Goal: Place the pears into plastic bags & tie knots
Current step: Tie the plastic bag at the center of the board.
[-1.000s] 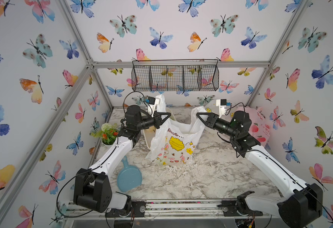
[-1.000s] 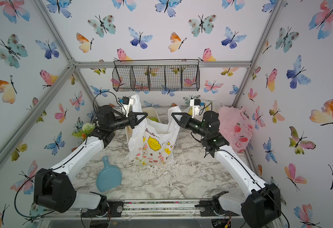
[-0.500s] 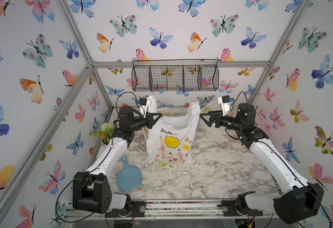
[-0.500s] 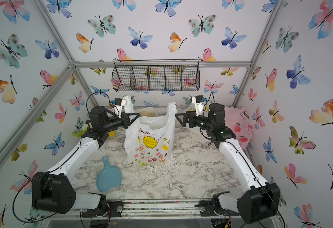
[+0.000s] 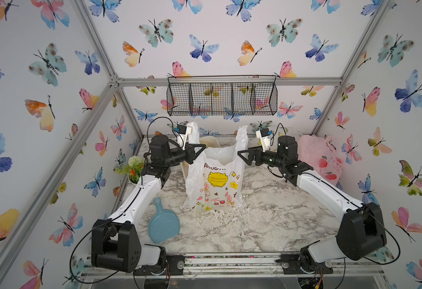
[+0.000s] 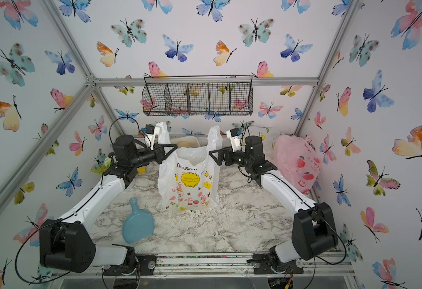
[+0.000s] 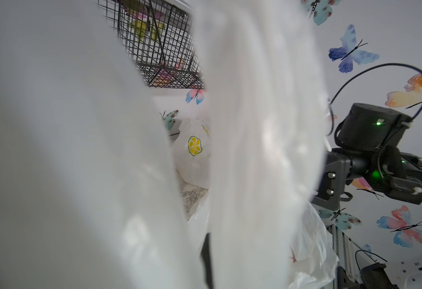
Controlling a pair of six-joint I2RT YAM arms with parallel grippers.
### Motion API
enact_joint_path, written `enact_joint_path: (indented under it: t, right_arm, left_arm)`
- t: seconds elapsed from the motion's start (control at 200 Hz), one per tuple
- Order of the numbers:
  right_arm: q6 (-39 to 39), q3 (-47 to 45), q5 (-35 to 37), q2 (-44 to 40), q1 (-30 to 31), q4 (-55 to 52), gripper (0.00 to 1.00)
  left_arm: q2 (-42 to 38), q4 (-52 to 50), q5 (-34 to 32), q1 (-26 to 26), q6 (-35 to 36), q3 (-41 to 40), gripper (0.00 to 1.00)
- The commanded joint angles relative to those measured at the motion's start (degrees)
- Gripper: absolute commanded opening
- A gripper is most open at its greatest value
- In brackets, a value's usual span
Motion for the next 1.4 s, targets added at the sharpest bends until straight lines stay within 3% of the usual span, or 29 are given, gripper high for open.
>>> enact_joint_path:
  t: [0.0, 0.31, 0.521, 0.791, 0.931, 0.966, 1.056, 1.116, 1.166, 1.241, 1.396]
  right_arm:
    - [-1.43, 4.37, -5.18, 4.75, -0.35, 4.36, 0.98]
    - [7.04, 5.29, -14.10, 11.08, -1.03, 17.54, 0.98]
    - [-0.96, 15.26, -10.46, 15.22, -1.24, 4.35, 0.98]
    - [-5.06, 21.36, -6.48, 22.30, -0.70, -2.14, 0.98]
    - [-4.75, 21.07, 0.14, 22.33, -0.28, -3.59, 0.98]
    - [-3.69, 19.98, 1.27, 21.91, -0.02, -1.61, 0.97]
    - [-1.17, 18.78, 2.02, 21.71, 0.18, 1.30, 0.70]
    - [0.05, 18.44, 0.62, 22.13, 0.18, 3.16, 0.66]
    - [0.40, 18.82, -1.42, 22.82, 0.18, 4.03, 0.74]
    - [1.07, 20.20, -5.13, 24.72, 0.18, 4.17, 0.97]
    - [2.56, 23.34, -9.25, 29.39, 0.18, 3.96, 0.98]
  left_arm:
    - [-1.80, -0.02, 1.69, 0.19, -0.18, -0.31, 0.04]
    - [-1.80, 1.03, 2.53, 0.20, -1.48, -0.67, 0.04]
    - [-0.95, 2.64, 2.95, -1.03, -3.08, -0.50, 0.03]
    - [-0.59, 2.60, 2.92, -1.35, -3.17, 0.04, 0.03]
    - [-0.75, 2.05, 2.75, -1.43, -2.99, 0.22, 0.03]
    - [-0.66, 2.02, 2.65, -1.43, -2.99, 0.23, 0.03]
    - [-0.32, 2.07, 2.69, -1.53, -3.16, 0.43, 0.03]
    - [-0.32, 2.01, 2.67, -1.62, -3.17, 0.43, 0.03]
    - [-0.40, 2.02, 2.74, -1.70, -3.17, 0.39, 0.03]
    - [-0.39, 2.09, 2.70, -1.78, -3.17, 0.37, 0.03]
    - [-0.42, 2.09, 2.71, -1.96, -3.34, 0.37, 0.02]
